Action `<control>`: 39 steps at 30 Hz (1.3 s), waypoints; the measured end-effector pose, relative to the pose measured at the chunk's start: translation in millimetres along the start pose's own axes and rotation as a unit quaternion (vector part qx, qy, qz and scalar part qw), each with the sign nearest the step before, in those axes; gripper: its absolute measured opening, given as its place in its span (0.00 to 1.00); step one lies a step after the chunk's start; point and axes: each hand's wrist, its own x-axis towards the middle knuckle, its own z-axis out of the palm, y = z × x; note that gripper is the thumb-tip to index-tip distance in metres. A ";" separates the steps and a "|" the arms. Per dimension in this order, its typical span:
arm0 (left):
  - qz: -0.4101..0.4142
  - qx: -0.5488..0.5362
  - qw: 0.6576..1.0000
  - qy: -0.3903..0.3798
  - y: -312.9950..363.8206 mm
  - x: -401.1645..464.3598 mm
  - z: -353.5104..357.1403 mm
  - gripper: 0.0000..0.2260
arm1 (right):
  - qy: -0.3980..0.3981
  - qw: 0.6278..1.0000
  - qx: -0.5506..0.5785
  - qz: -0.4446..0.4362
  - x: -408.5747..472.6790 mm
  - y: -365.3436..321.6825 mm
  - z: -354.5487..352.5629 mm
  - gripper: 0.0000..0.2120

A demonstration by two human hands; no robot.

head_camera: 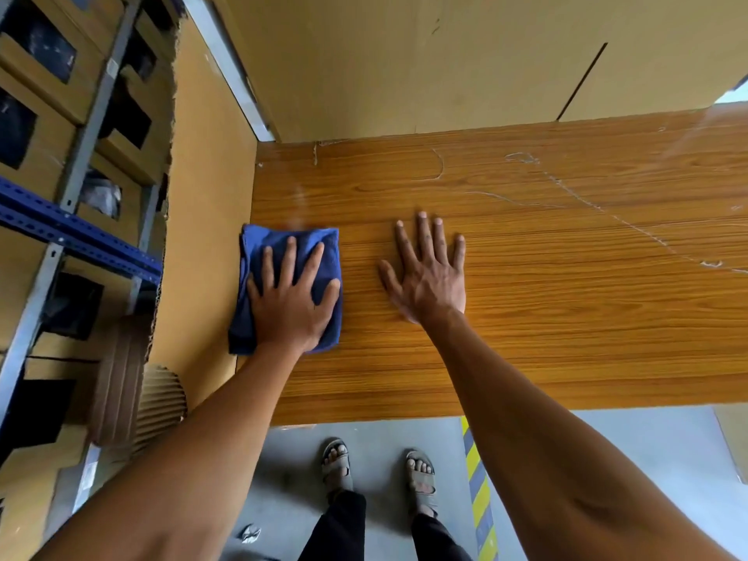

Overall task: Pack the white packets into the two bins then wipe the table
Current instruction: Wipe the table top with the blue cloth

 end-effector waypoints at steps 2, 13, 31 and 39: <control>-0.009 0.002 1.000 -0.005 7.9 38.9 -4.1 0.33 | 0.005 1.000 0.001 -0.003 2.6 0.1 2.0 0.37; 0.010 -0.003 1.000 -0.004 11.3 -0.6 2.8 0.31 | 0.011 1.000 0.003 0.002 2.9 -0.4 -0.5 0.37; -0.005 -0.009 1.000 0.000 7.7 5.6 -0.4 0.32 | 0.025 1.000 -0.008 0.001 1.8 -0.1 -0.2 0.37; -0.023 0.001 1.000 -0.009 11.6 40.6 -6.3 0.33 | 0.028 0.999 -0.016 0.001 1.9 -1.9 2.3 0.37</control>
